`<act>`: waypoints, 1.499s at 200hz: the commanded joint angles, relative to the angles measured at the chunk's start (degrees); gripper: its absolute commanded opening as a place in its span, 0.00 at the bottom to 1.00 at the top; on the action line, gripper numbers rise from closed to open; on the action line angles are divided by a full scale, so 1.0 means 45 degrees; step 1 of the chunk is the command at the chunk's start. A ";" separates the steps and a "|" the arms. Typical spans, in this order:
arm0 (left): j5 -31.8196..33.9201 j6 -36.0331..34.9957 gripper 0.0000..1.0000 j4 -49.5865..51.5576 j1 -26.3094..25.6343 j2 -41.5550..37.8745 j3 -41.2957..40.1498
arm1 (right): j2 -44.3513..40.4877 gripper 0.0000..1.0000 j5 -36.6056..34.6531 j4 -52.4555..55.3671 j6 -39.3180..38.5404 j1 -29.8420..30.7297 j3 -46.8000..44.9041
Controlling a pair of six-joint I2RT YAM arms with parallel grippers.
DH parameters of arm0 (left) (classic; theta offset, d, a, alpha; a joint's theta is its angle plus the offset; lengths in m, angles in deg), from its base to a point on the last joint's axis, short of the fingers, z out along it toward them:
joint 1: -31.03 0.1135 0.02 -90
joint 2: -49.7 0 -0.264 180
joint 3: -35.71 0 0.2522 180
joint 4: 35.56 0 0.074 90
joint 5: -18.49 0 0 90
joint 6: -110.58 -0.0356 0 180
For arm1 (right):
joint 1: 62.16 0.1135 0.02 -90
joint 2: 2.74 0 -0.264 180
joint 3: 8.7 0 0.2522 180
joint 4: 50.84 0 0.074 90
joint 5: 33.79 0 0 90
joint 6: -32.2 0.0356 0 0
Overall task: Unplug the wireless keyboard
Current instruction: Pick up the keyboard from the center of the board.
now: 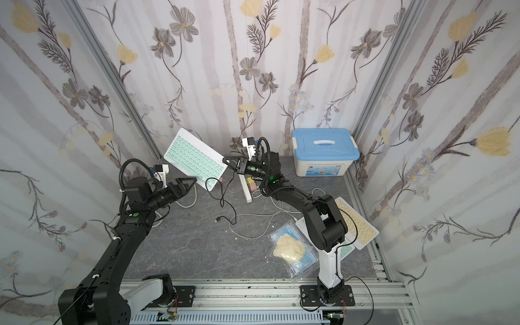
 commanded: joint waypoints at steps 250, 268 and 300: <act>0.0721 0.2747 0.00 -0.3113 -0.1916 -0.0045 0.2615 | 0.0813 0.03 -0.1583 -0.3194 0.3325 0.0730 -0.0077; 0.0654 0.2661 0.00 -0.2831 -0.1916 0.0071 0.2968 | 0.0602 0.25 -0.1209 -0.3342 0.2959 0.0739 -0.0351; 0.0702 0.2636 0.00 -0.2773 -0.1915 0.0216 0.3379 | -0.0224 0.62 -0.0887 -0.2979 0.2025 0.0700 -0.1522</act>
